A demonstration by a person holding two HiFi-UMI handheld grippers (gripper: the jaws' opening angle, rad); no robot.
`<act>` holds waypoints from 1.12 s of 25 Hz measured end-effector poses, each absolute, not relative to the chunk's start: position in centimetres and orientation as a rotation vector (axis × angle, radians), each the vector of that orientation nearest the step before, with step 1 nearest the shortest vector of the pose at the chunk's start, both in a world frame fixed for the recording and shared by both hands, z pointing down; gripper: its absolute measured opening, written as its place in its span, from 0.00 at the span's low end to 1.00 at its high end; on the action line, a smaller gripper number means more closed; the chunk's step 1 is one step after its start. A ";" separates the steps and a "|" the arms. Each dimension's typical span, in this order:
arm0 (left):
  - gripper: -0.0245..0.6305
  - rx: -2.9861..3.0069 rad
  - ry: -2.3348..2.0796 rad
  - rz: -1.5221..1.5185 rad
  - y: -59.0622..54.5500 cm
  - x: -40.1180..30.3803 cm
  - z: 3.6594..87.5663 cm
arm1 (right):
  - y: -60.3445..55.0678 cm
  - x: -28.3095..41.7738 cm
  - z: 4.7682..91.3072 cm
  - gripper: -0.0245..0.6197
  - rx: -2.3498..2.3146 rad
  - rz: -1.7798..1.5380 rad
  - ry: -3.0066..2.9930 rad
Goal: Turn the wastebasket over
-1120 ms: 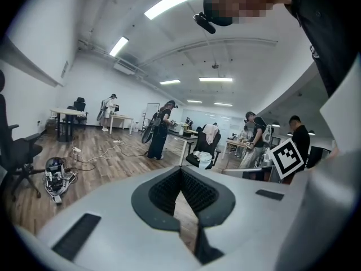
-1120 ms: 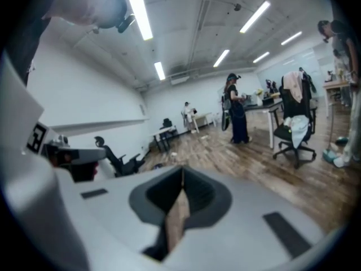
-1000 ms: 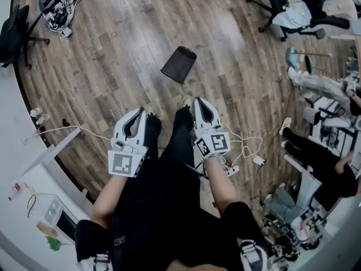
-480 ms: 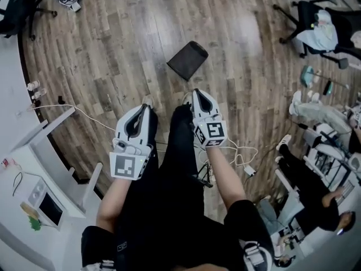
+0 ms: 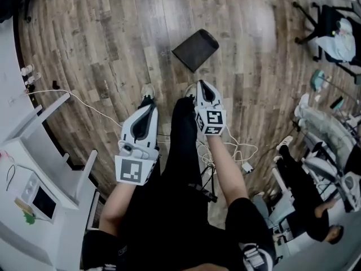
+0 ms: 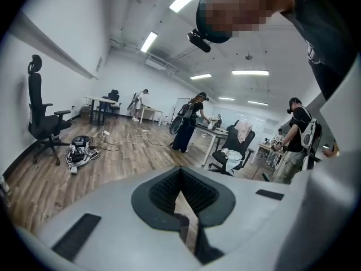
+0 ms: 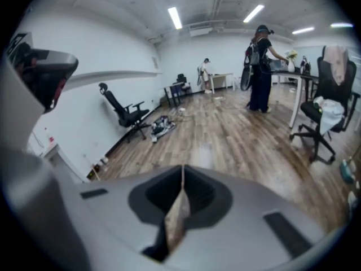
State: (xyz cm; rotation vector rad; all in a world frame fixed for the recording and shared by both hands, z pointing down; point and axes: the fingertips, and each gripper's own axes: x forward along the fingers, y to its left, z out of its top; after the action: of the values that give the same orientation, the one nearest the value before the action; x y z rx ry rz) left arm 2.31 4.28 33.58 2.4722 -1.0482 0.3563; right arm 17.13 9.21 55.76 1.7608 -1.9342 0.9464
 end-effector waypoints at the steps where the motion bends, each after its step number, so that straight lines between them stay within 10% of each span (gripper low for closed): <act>1: 0.09 2.461 -1.048 0.367 4.2 2.1 34.4 | 9.2 17.0 56.9 0.09 1.755 0.957 -1.924; 28: 0.09 2.452 -1.036 0.399 2.4 -0.2 48.6 | 14.1 16.3 89.5 0.20 1.408 1.010 -1.564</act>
State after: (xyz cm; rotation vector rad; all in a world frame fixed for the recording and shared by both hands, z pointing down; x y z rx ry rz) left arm -0.24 2.36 48.57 2.4522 -1.0357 0.3992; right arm 16.26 14.06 89.51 1.4084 -1.5645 1.0100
